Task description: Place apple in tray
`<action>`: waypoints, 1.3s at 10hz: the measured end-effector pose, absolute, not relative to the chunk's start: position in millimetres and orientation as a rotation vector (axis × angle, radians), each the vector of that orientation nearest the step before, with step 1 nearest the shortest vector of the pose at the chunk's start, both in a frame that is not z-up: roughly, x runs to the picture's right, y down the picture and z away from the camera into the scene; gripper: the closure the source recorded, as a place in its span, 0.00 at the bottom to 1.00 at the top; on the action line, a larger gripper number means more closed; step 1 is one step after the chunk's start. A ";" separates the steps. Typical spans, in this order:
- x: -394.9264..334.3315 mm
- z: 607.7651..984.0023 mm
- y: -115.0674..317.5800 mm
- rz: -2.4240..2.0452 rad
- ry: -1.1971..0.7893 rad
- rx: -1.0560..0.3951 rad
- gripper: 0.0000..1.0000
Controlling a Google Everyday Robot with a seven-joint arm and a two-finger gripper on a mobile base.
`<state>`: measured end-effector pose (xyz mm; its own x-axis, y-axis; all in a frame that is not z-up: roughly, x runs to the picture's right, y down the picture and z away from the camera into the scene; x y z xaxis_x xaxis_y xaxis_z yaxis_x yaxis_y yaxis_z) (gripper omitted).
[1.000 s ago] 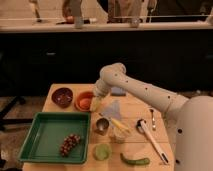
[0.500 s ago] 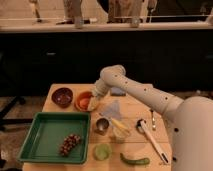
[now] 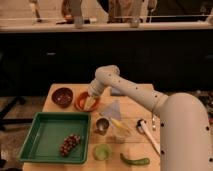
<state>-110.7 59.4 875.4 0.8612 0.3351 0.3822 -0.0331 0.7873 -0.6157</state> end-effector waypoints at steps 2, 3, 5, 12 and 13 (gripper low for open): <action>-114.8 884.2 57.4 0.204 -0.498 -0.644 0.20; -112.0 890.8 56.6 0.210 -0.492 -0.648 0.20; -110.0 900.2 57.8 0.217 -0.481 -0.658 0.20; -103.6 916.4 69.4 0.222 -0.444 -0.695 0.33; -103.5 916.6 70.3 0.221 -0.441 -0.697 0.45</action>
<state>-103.5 70.3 916.6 0.8857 0.3392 0.3170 -0.0503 0.7489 -0.6607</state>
